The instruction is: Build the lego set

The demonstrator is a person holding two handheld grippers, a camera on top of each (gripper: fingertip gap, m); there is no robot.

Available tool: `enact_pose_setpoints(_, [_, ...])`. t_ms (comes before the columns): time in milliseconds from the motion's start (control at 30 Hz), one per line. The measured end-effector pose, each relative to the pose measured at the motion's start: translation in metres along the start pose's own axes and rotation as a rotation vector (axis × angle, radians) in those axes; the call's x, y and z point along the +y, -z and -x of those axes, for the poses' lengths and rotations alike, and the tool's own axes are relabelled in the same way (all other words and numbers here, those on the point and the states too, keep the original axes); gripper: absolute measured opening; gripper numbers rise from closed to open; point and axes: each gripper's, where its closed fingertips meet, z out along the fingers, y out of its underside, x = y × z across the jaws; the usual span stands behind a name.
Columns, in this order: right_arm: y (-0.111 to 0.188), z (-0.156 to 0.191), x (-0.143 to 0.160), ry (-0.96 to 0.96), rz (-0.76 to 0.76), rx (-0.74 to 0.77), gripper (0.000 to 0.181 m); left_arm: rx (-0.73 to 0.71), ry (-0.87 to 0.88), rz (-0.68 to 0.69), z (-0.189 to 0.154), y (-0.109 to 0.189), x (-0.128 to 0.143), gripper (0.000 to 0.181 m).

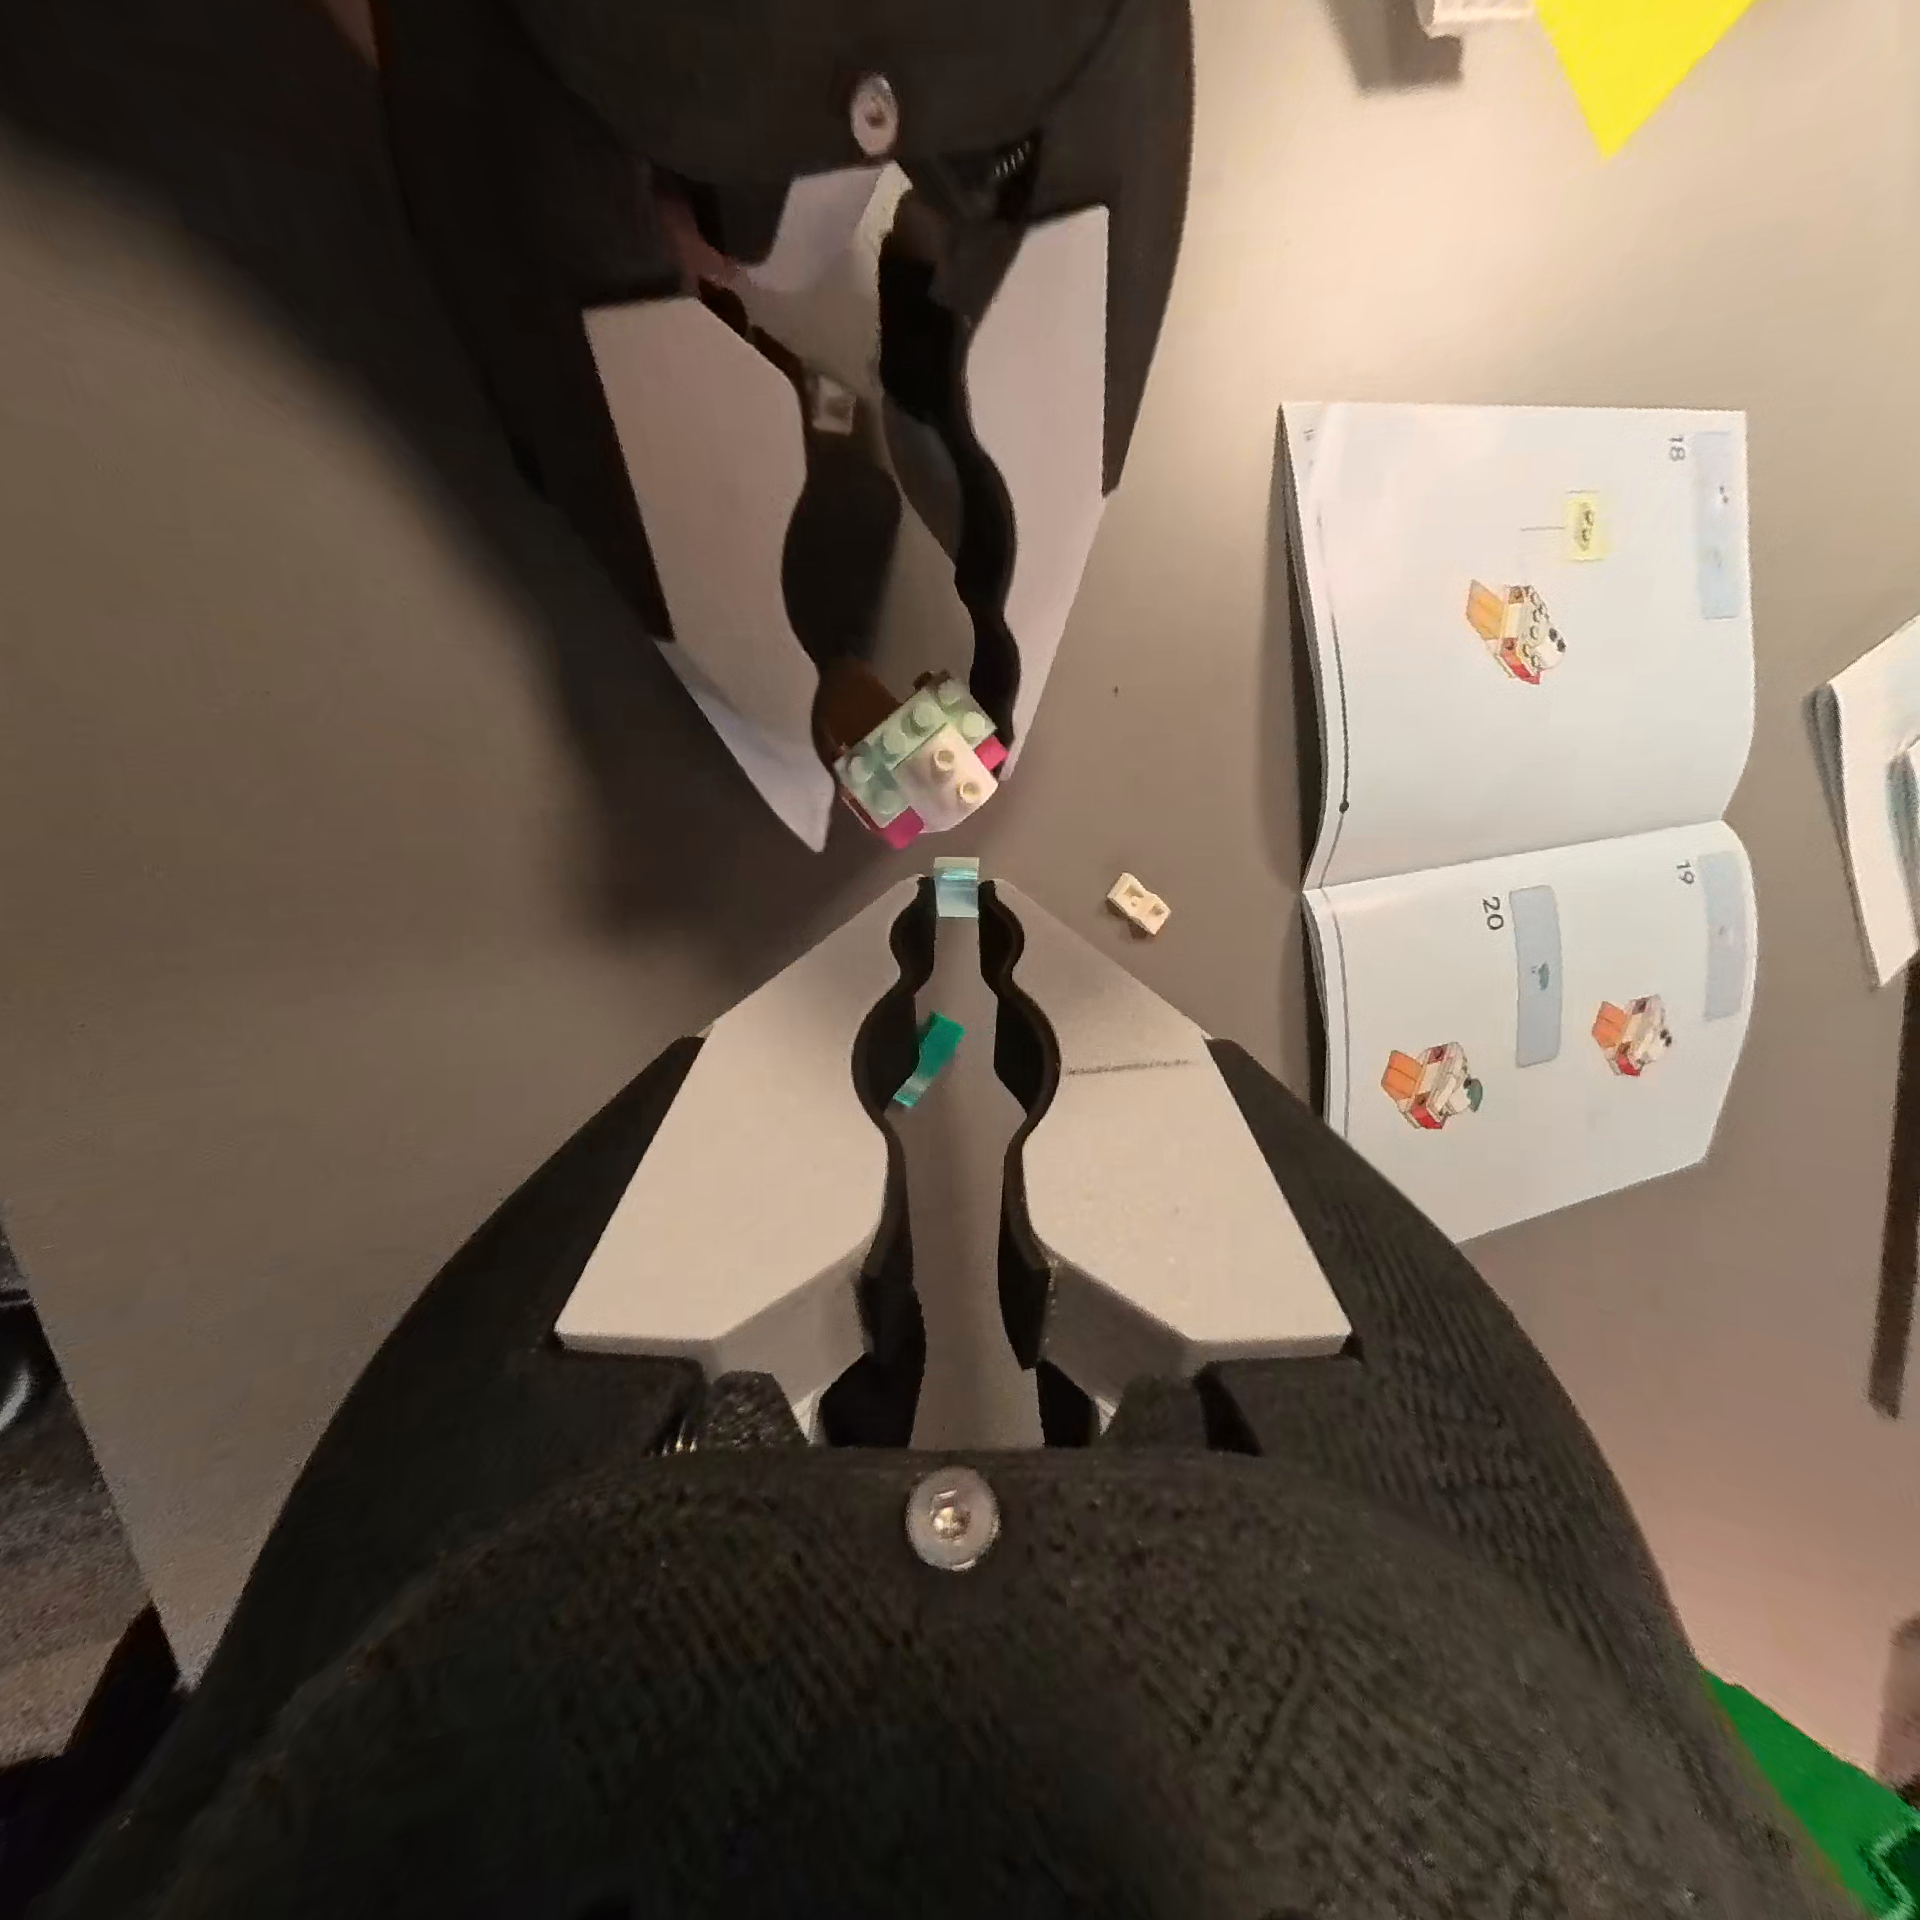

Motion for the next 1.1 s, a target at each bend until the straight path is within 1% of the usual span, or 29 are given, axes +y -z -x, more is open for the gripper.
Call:
enact_pose_setpoints(167, [0.002,0.004,0.002,-0.019,0.000,-0.008,0.007,0.038,-0.018,0.001,-0.004,-0.001,-0.001,0.040])
enact_pose_setpoints(267, [0.003,0.012,0.006,-0.051,0.004,-0.063,0.006,0.081,-0.081,0.000,-0.012,0.000,0.000,0.040])
enact_pose_setpoints(333, [0.002,0.019,0.014,-0.068,0.053,-0.115,0.006,0.086,-0.126,0.000,-0.016,0.002,0.002,0.040])
enact_pose_setpoints(433, [-0.002,0.029,0.026,-0.083,0.135,-0.179,0.007,0.142,-0.150,0.007,-0.024,0.007,0.007,0.040])
enact_pose_setpoints(567, [-0.005,0.037,0.031,-0.103,0.188,-0.227,0.007,0.216,-0.176,0.016,-0.033,0.013,0.013,0.040])
enact_pose_setpoints(767, [-0.013,0.039,0.035,-0.117,0.180,-0.235,0.007,0.267,-0.221,0.017,-0.041,0.017,0.017,0.040])
enact_pose_setpoints(900, [-0.015,0.040,0.038,-0.126,0.152,-0.225,0.006,0.257,-0.230,0.016,-0.041,0.018,0.018,0.041])
enact_pose_setpoints(967, [-0.015,0.040,0.039,-0.139,0.143,-0.220,0.007,0.256,-0.216,0.015,-0.041,0.019,0.018,0.046])
enact_pose_setpoints(1100, [-0.014,0.041,0.041,-0.152,0.136,-0.203,0.007,0.245,-0.188,-0.022,-0.039,0.021,0.012,0.048])
